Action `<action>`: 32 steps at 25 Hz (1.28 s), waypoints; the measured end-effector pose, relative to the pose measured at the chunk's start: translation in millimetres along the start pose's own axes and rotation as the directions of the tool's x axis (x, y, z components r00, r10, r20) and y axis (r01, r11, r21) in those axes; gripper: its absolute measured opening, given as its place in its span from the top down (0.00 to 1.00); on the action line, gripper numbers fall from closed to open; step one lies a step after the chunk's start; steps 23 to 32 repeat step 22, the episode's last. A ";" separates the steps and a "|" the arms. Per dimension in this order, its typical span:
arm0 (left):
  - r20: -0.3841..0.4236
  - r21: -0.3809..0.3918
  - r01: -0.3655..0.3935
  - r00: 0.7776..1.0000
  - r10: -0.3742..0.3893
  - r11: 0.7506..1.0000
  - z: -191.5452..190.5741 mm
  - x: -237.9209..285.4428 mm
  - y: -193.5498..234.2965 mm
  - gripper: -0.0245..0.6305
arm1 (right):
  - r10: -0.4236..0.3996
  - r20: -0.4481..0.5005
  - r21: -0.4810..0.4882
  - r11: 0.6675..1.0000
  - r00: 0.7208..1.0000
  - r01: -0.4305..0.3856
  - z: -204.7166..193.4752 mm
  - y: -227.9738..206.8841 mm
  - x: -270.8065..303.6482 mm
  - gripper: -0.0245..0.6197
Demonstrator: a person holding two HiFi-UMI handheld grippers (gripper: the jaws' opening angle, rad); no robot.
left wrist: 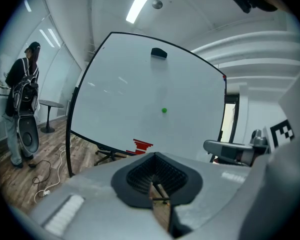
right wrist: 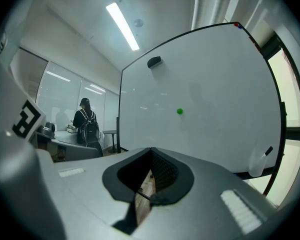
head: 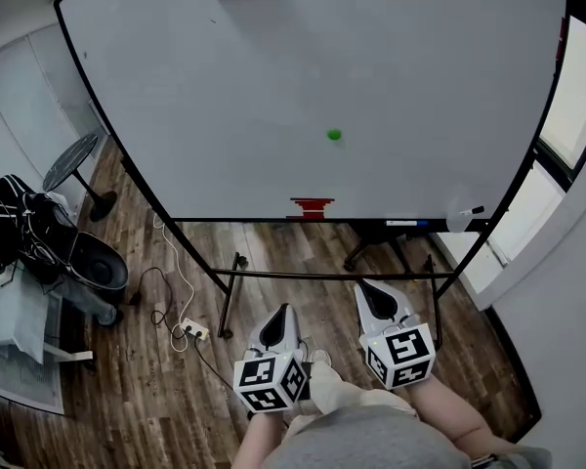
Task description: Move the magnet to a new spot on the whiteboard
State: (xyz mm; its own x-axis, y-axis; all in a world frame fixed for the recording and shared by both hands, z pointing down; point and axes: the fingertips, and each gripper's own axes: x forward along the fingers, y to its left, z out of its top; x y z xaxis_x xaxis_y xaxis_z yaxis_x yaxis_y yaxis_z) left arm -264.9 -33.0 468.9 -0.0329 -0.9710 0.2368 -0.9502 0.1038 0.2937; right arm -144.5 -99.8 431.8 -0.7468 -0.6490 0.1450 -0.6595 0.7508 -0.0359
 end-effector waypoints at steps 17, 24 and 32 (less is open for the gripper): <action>0.001 0.006 0.002 1.000 -0.002 1.000 -0.5 -3.9 -8.7 0.96 | 0.019 0.030 0.009 1.000 0.999 -0.019 5.5 3.8 -3.1 0.96; 0.001 0.008 0.010 1.000 -0.010 1.000 0.8 -3.0 -12.1 0.96 | 0.025 0.025 0.007 1.000 0.999 -0.025 5.2 4.1 -3.4 0.96; 0.001 0.008 0.010 1.000 -0.010 1.000 0.8 -3.0 -12.1 0.96 | 0.025 0.025 0.007 1.000 0.999 -0.025 5.2 4.1 -3.4 0.96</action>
